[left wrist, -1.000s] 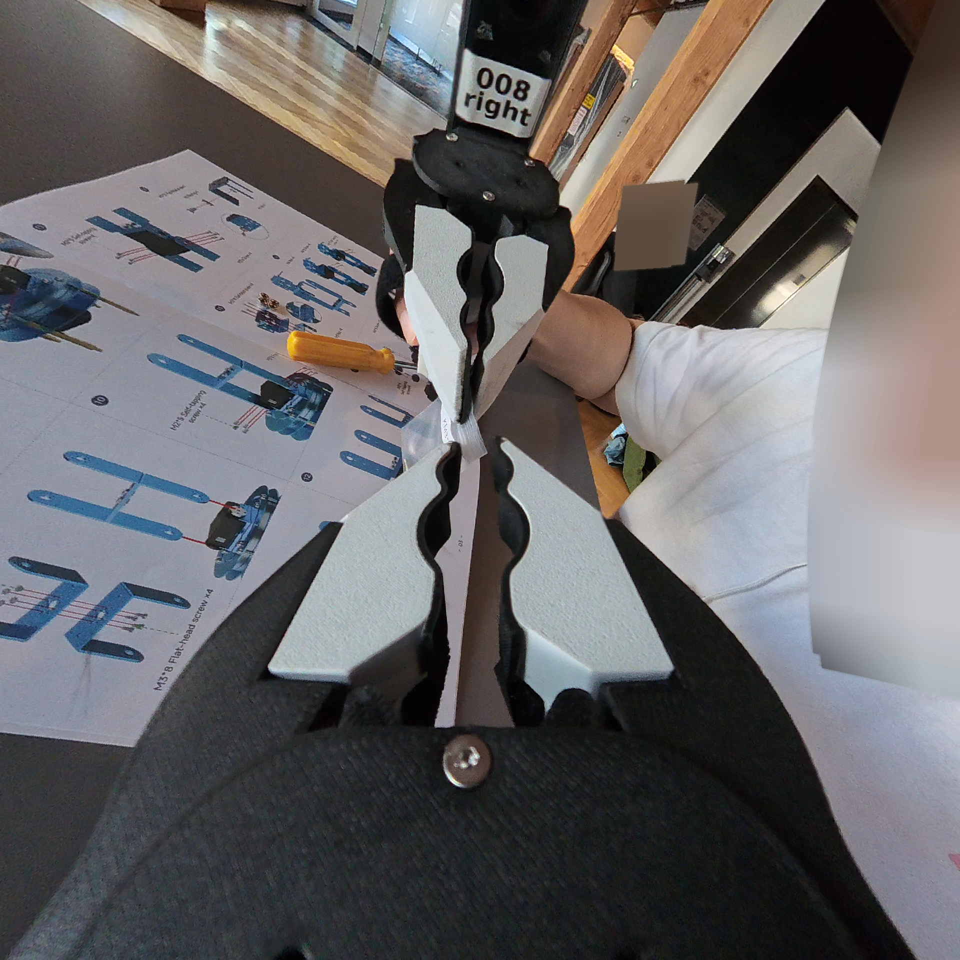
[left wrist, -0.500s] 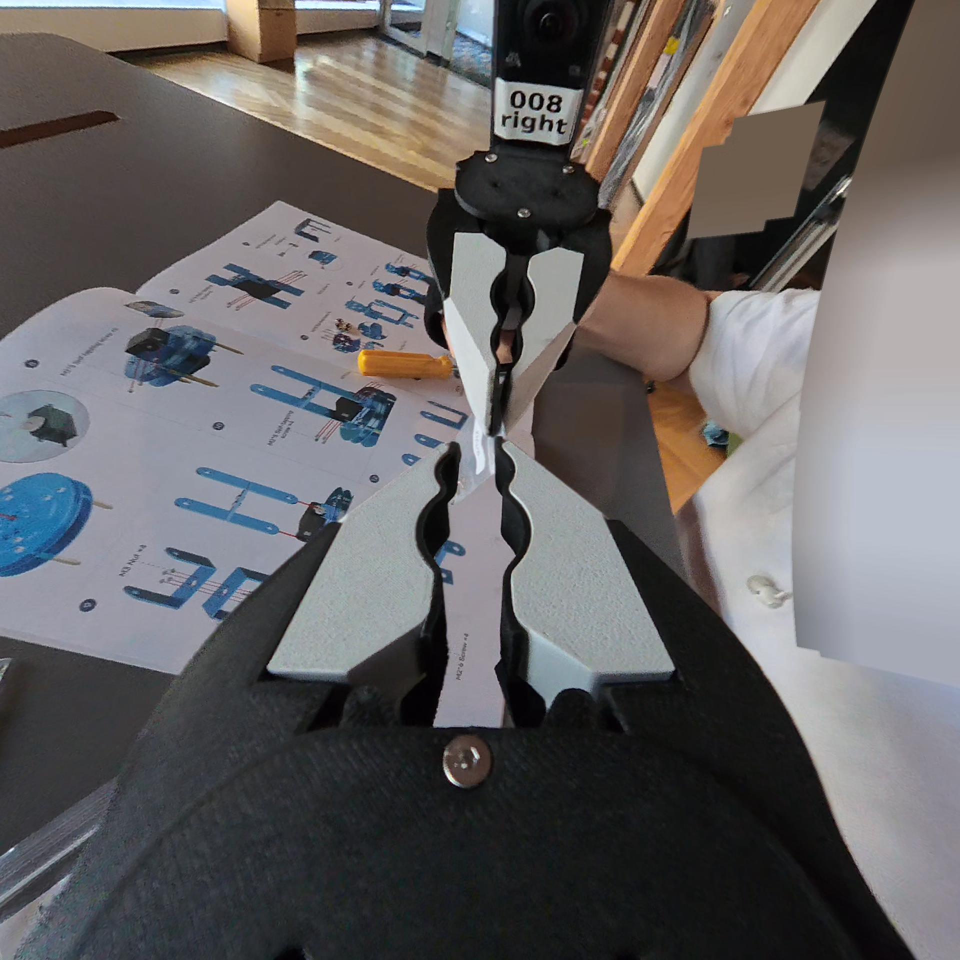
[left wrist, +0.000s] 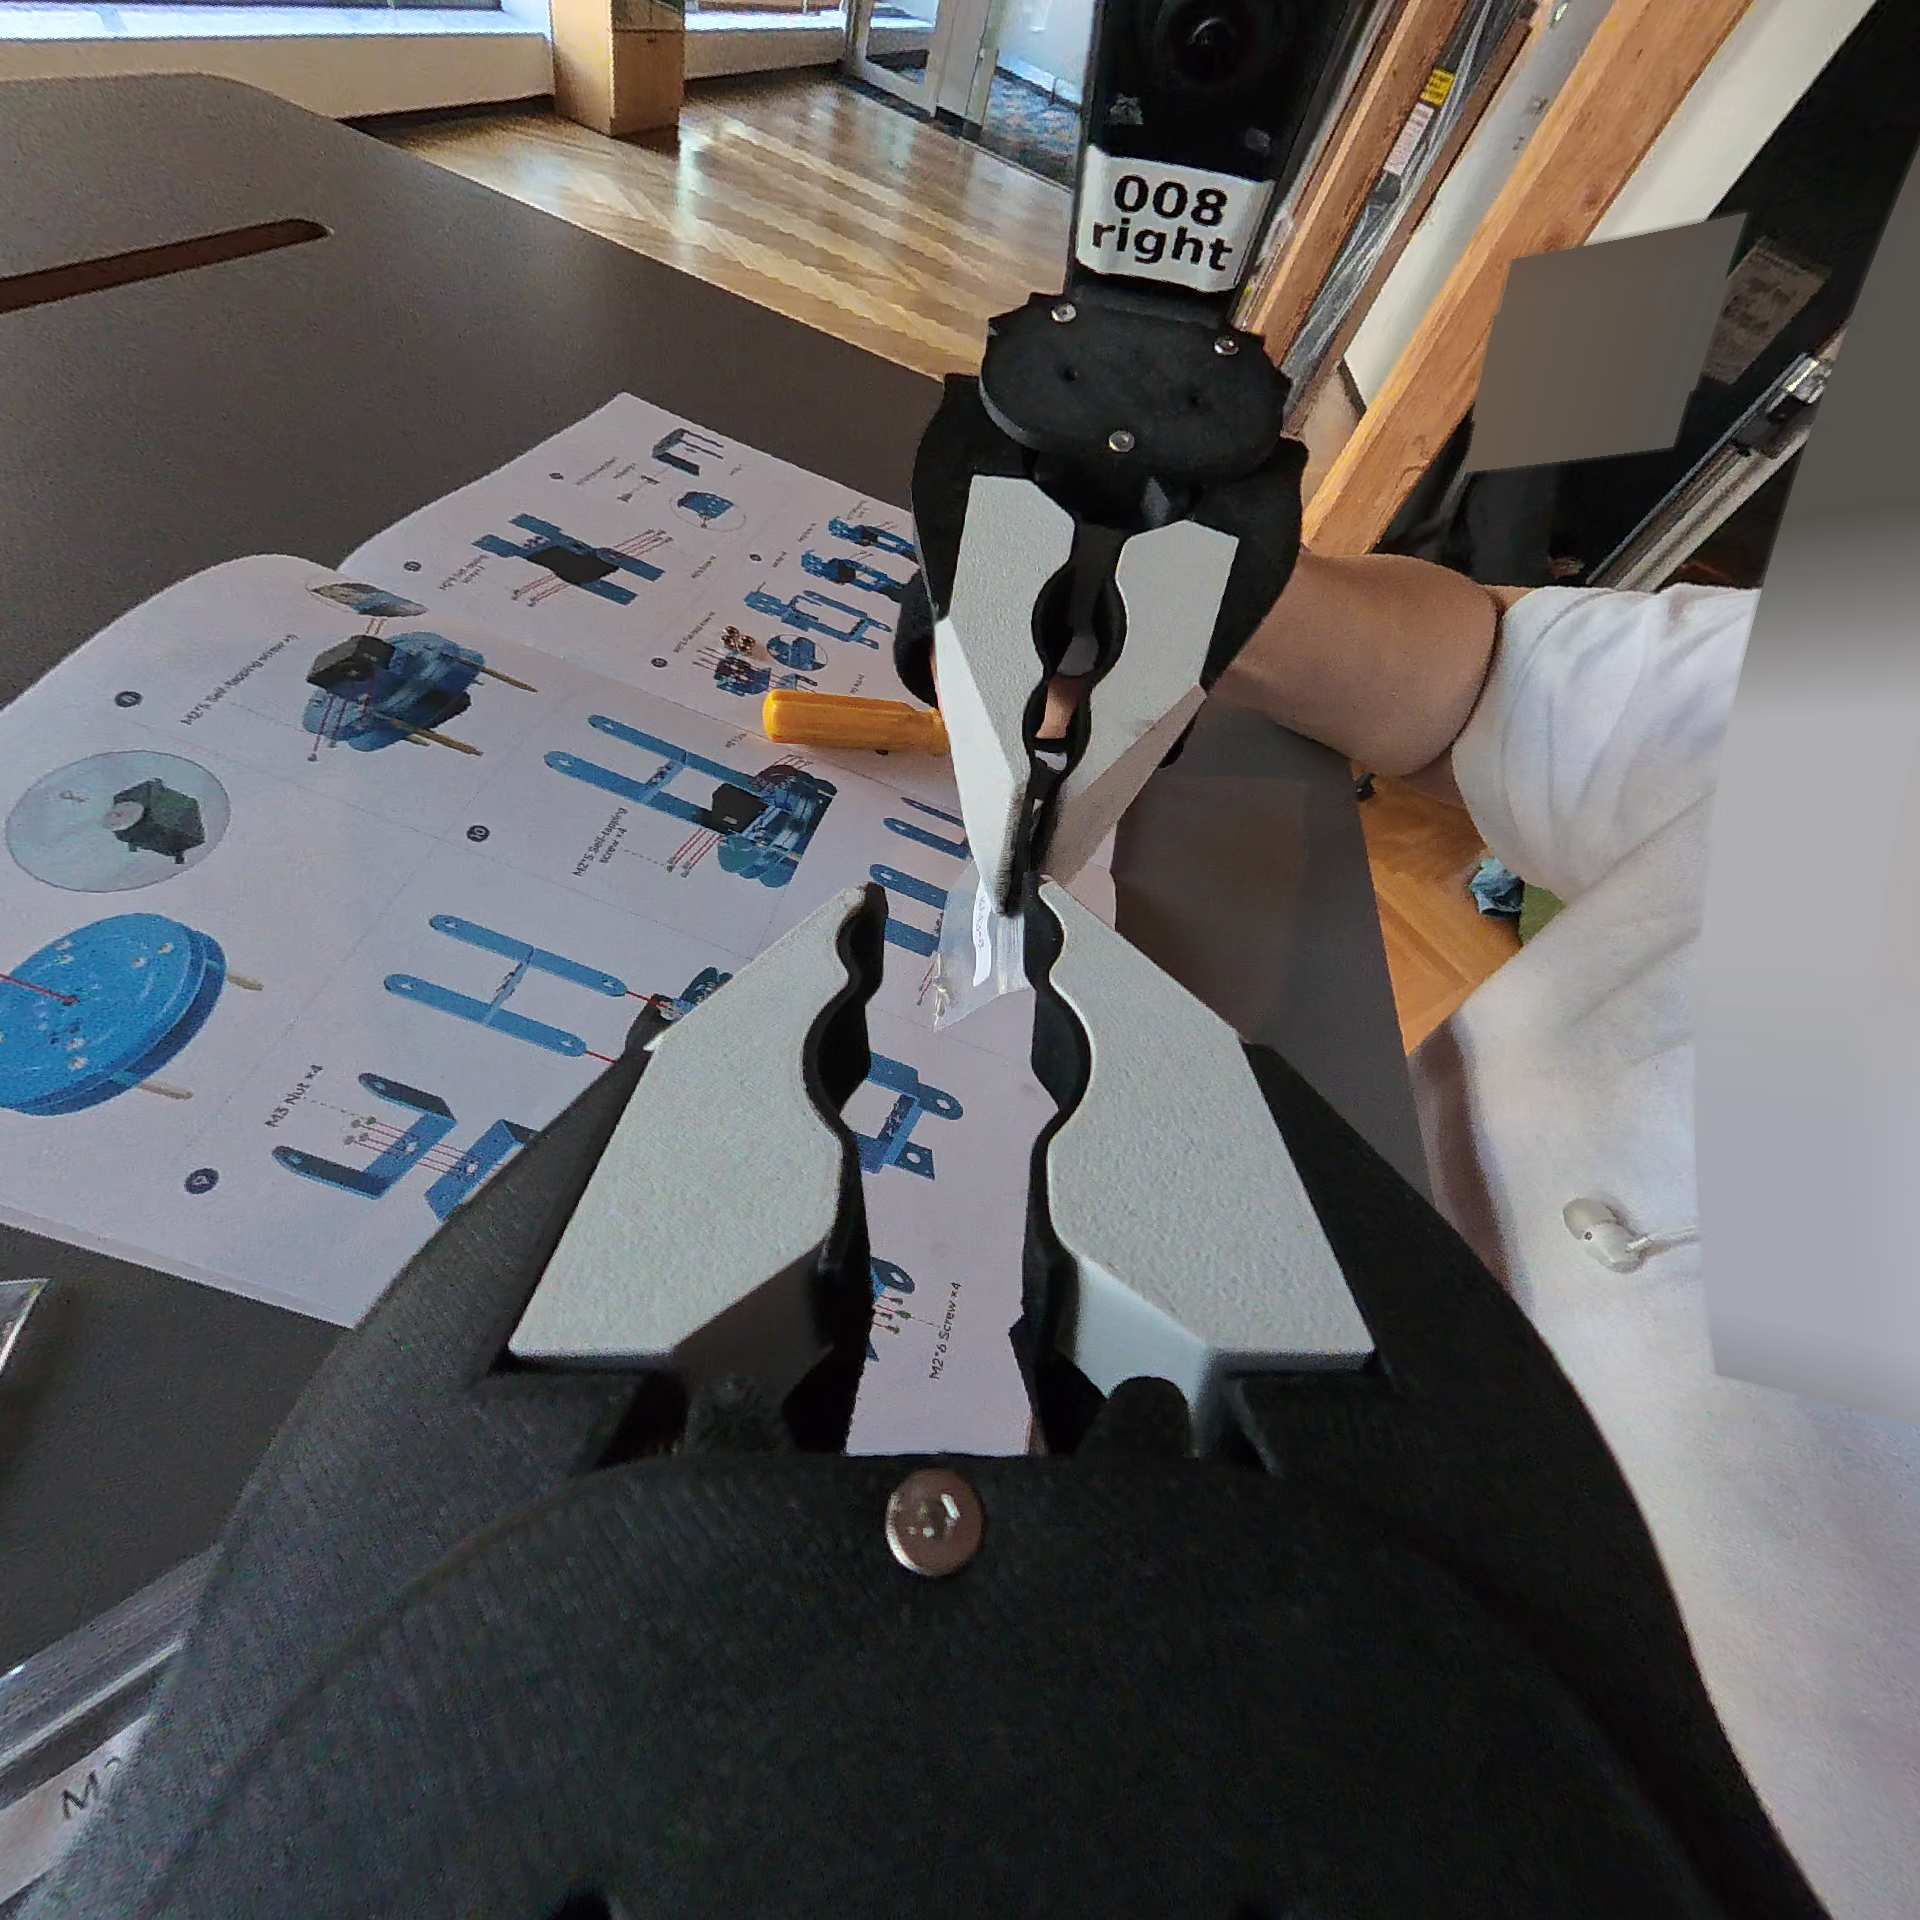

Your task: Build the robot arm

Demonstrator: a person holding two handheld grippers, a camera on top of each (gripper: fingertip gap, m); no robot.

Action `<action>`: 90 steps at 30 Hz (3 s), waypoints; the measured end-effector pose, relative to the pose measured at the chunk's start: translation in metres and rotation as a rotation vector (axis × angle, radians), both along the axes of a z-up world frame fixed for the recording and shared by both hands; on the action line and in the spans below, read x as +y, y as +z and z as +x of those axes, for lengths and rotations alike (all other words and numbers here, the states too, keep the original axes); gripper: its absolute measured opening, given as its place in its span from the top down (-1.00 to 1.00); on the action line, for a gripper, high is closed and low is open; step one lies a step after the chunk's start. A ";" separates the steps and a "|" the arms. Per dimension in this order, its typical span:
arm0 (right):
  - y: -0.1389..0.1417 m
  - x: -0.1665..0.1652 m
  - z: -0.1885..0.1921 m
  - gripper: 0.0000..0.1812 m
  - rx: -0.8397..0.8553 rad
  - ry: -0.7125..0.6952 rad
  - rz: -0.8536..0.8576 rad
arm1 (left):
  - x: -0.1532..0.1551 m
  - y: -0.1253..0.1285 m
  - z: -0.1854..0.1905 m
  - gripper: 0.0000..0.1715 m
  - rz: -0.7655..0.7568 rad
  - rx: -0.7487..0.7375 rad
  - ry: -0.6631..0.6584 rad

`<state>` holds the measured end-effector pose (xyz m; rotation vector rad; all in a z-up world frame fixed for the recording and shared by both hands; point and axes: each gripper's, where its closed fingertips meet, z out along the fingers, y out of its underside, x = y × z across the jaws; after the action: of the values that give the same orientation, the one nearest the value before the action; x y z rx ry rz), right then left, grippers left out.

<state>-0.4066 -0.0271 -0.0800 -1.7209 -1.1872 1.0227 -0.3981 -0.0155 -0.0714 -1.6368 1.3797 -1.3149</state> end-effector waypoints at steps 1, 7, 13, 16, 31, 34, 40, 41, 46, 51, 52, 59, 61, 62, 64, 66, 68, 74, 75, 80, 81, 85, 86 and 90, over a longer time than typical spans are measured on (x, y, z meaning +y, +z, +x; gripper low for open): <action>0.000 0.000 0.000 1.00 -0.004 0.000 0.003 | 0.000 -0.001 0.000 0.71 -0.005 0.002 0.000; -0.001 0.000 0.000 1.00 -0.004 0.001 0.003 | -0.001 -0.005 0.002 0.70 -0.011 0.014 -0.004; -0.001 -0.001 -0.001 1.00 -0.006 0.006 0.004 | -0.001 -0.005 0.001 0.70 -0.013 0.017 -0.005; -0.001 -0.001 -0.001 1.00 0.001 0.006 -0.005 | -0.001 -0.006 0.001 0.70 -0.012 0.019 -0.005; -0.004 0.002 0.000 1.00 0.018 -0.007 -0.062 | -0.011 -0.012 -0.001 1.00 -0.027 0.062 -0.072; -0.005 0.003 0.000 1.00 0.014 -0.007 -0.065 | -0.011 -0.013 -0.001 1.00 -0.027 0.069 -0.074; 0.001 0.008 0.004 0.77 0.042 -0.027 -0.077 | -0.008 -0.008 -0.001 1.00 -0.013 0.048 -0.041; 0.007 0.013 0.007 0.77 0.074 -0.052 -0.086 | -0.006 -0.007 -0.001 1.00 -0.003 0.041 -0.025; 0.037 -0.008 0.007 0.92 0.002 0.024 0.403 | -0.005 -0.014 -0.003 1.00 -0.021 0.099 -0.010; -0.004 -0.005 -0.002 0.89 -0.348 0.029 0.792 | -0.009 -0.024 -0.002 1.00 -0.055 0.156 -0.018; -0.006 -0.004 -0.003 0.89 -0.384 0.027 0.845 | -0.010 -0.025 -0.001 1.00 -0.055 0.163 -0.020; -0.016 -0.001 0.000 0.96 -0.540 0.037 0.995 | -0.014 -0.027 -0.001 1.00 -0.116 0.168 -0.032; -0.017 -0.001 -0.001 0.98 -0.572 0.045 1.042 | -0.014 -0.029 -0.001 1.00 -0.138 0.174 -0.031; -0.019 -0.001 -0.001 0.98 -0.596 0.046 1.055 | -0.014 -0.030 -0.001 1.00 -0.142 0.178 -0.029; -0.020 -0.002 -0.002 1.00 -0.621 0.053 1.083 | -0.014 -0.031 -0.001 1.00 -0.157 0.182 -0.029; -0.020 -0.002 -0.001 1.00 -0.638 0.051 1.078 | -0.014 -0.031 0.000 1.00 -0.168 0.180 -0.024; -0.020 -0.001 0.000 1.00 -0.643 0.038 1.051 | -0.013 -0.030 0.000 1.00 -0.172 0.175 -0.012; -0.019 0.000 0.001 1.00 -0.682 0.018 1.047 | -0.011 -0.030 0.001 1.00 -0.206 0.169 0.012; -0.021 0.000 0.001 1.00 -0.699 0.023 1.059 | -0.011 -0.031 0.001 1.00 -0.211 0.172 0.015; -0.023 0.002 0.002 1.00 -0.821 0.031 1.225 | -0.010 -0.033 0.001 1.00 -0.265 0.165 0.021; -0.023 0.002 0.002 1.00 -0.834 0.033 1.252 | -0.010 -0.033 0.001 1.00 -0.279 0.161 0.020; -0.020 0.001 0.002 1.00 -0.885 0.030 1.327 | -0.010 -0.031 0.001 1.00 -0.329 0.142 0.015; -0.021 0.001 0.002 1.00 -0.892 0.034 1.331 | -0.010 -0.031 0.001 1.00 -0.336 0.141 0.017; -0.021 -0.001 0.002 1.00 -0.901 0.044 1.360 | -0.010 -0.029 0.002 1.00 -0.366 0.127 0.014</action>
<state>-0.4048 -0.0281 -0.1009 -0.9196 -1.7960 -0.6641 -0.3964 -0.0252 -0.1005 -1.9959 1.2479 -1.5477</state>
